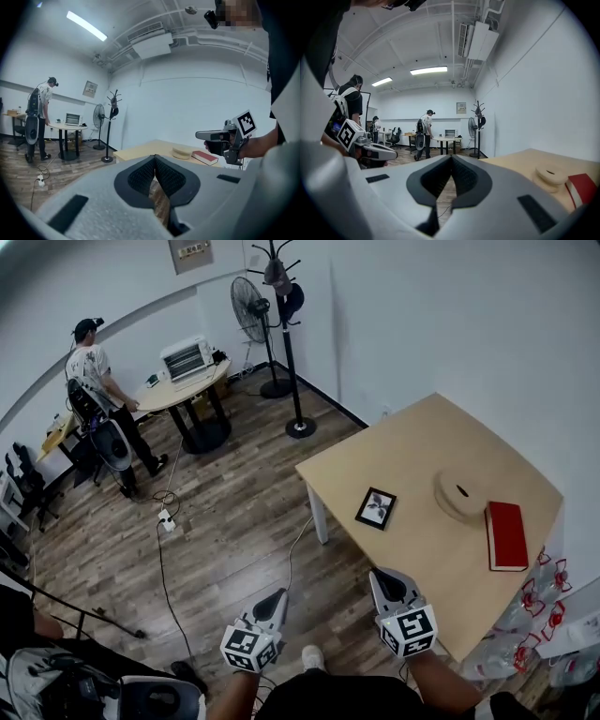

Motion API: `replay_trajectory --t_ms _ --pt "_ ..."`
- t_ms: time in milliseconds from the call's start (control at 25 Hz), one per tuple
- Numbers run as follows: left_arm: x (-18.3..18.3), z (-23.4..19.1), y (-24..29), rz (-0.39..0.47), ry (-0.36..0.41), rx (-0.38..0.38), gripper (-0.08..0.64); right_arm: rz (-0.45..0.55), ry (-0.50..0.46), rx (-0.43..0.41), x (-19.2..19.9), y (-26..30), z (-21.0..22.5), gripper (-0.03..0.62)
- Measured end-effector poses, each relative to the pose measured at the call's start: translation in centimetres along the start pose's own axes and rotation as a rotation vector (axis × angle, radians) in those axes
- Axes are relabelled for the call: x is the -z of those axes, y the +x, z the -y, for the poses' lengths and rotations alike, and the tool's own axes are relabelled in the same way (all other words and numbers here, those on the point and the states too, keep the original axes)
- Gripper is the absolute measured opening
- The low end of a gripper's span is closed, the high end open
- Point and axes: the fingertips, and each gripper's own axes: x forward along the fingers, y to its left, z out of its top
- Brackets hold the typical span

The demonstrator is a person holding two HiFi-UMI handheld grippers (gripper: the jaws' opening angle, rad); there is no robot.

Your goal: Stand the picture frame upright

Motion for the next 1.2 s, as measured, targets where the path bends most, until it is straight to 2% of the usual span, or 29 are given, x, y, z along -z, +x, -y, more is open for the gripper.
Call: replay_trajectory --t_ms 280,680,880,1200 --pt "-0.6 -5.5 2.6 -0.027 0.012 0.055 -0.005 0.024 0.015 0.118 -1.3 5.5 0.9 0.009" --pt "-1.4 -8.8 6.4 -0.042 0.015 0.113 -0.005 0.004 0.046 0.198 -0.7 9.2 3.4 0.009" --pt "-1.7 -9.7 10.7 -0.063 0.024 0.141 -0.005 -0.013 0.053 0.214 -0.3 11.3 6.6 0.009" --pt "-2.9 -9.1 20.0 -0.103 0.057 0.218 -0.005 -0.034 0.089 0.257 0.7 15.0 14.5 0.009"
